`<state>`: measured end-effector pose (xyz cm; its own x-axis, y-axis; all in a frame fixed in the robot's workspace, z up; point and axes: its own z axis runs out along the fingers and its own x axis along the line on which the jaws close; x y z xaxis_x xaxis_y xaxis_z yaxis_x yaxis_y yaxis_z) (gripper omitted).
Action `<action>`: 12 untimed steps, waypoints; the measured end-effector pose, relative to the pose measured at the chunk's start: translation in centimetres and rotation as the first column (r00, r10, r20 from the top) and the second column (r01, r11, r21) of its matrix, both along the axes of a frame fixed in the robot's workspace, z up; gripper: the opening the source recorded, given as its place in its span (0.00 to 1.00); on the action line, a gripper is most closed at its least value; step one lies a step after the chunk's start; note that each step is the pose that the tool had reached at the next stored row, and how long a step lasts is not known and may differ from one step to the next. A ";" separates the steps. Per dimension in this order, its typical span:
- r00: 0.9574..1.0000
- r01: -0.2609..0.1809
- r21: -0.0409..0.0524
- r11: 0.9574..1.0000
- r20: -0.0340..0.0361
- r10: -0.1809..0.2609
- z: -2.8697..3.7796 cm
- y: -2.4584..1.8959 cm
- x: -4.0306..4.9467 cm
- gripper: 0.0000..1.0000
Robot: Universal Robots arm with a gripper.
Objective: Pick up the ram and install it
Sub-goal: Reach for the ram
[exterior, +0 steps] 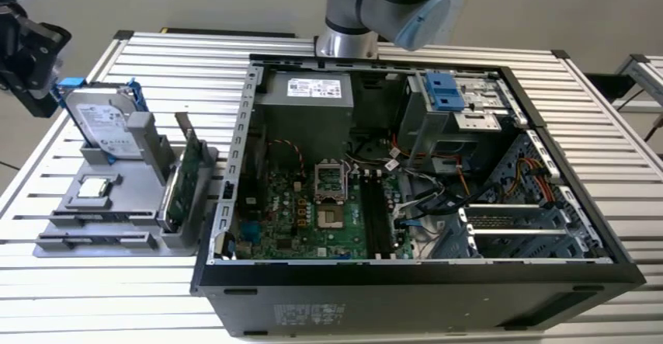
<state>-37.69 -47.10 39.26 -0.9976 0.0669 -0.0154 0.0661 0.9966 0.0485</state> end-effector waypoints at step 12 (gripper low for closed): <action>1.000 0.000 0.000 1.000 0.000 0.000 0.00 -2.44 0.00 0.00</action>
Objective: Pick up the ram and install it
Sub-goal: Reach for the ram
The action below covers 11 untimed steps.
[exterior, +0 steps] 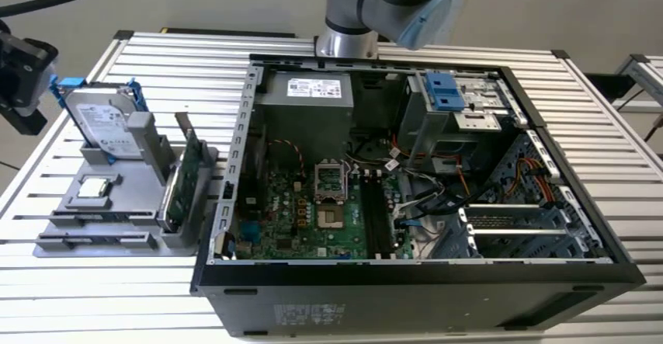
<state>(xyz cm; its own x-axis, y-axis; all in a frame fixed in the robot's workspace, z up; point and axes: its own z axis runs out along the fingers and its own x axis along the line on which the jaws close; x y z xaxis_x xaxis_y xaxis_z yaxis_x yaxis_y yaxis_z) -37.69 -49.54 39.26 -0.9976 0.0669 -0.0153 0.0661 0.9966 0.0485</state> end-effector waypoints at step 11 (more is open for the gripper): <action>1.000 0.000 0.000 1.000 0.000 0.000 0.00 -1.79 0.00 0.00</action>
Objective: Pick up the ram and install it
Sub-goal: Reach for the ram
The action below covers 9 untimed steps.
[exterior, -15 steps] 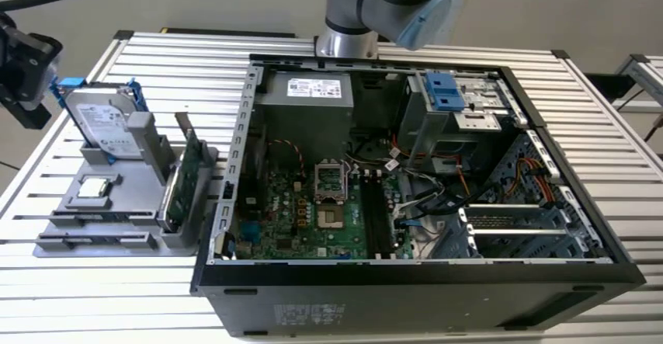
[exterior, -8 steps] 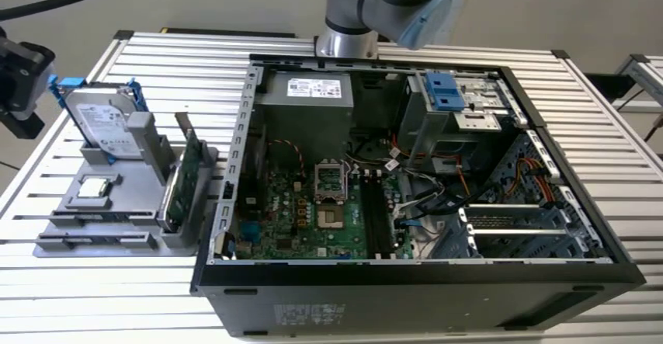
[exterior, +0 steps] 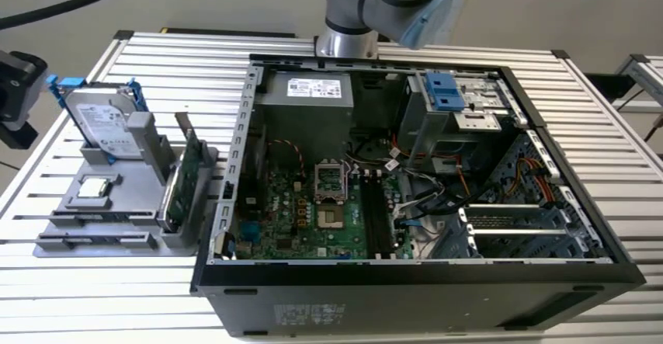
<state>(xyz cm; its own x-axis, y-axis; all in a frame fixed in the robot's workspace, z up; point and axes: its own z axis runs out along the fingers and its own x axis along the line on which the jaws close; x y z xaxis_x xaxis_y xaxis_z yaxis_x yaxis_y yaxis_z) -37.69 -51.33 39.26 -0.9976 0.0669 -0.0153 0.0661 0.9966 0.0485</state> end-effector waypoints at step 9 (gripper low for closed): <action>1.000 0.000 0.000 1.000 -0.001 0.000 0.00 -0.19 0.00 0.00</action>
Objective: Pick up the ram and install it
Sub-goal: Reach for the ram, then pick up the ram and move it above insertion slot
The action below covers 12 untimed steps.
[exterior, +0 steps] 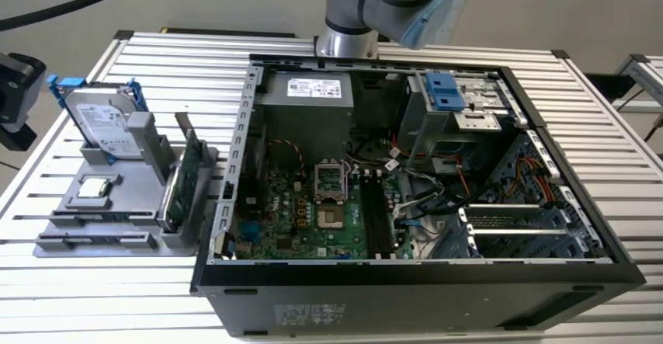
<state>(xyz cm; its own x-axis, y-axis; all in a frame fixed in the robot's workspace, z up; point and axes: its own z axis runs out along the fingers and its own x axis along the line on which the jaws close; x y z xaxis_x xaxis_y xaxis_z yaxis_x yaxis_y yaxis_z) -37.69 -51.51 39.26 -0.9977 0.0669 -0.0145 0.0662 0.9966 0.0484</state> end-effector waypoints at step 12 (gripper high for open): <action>1.000 0.016 0.000 1.000 0.000 -0.016 0.00 0.00 0.01 0.00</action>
